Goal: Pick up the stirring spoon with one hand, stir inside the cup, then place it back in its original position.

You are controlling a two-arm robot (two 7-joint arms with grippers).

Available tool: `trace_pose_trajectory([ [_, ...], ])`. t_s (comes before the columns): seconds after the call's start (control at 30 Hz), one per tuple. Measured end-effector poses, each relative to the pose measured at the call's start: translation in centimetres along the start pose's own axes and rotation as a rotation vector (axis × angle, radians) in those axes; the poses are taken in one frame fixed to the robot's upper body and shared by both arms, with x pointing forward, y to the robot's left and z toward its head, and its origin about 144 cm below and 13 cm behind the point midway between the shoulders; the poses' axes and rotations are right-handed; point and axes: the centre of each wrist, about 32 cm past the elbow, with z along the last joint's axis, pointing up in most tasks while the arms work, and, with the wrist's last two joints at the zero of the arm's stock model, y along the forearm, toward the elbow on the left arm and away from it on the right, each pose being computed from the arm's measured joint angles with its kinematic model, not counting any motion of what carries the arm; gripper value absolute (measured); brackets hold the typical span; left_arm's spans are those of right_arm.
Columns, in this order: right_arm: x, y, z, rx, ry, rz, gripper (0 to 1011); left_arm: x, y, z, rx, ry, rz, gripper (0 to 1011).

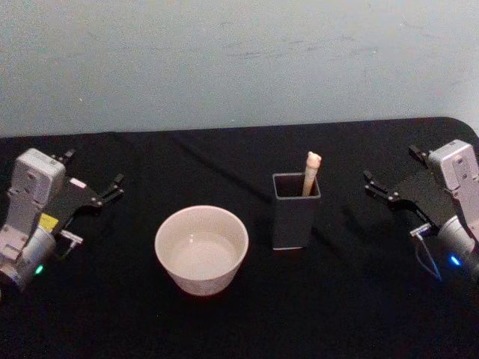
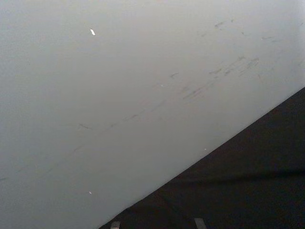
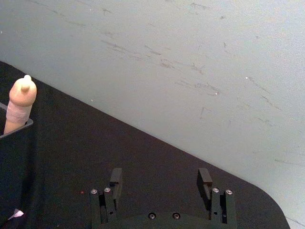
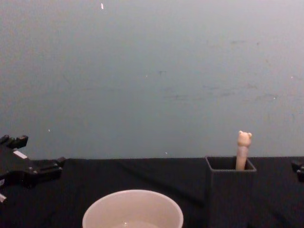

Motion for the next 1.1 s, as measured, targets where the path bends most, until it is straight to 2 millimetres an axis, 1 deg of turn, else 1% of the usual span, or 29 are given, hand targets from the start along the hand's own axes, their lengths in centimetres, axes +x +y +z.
trace_pose_trajectory([
  [1.1, 0.15, -0.03, 0.07, 0.003, 0.003, -0.002, 1000, 0.0, 0.0, 0.0, 0.0, 0.0, 0.0, 1001],
])
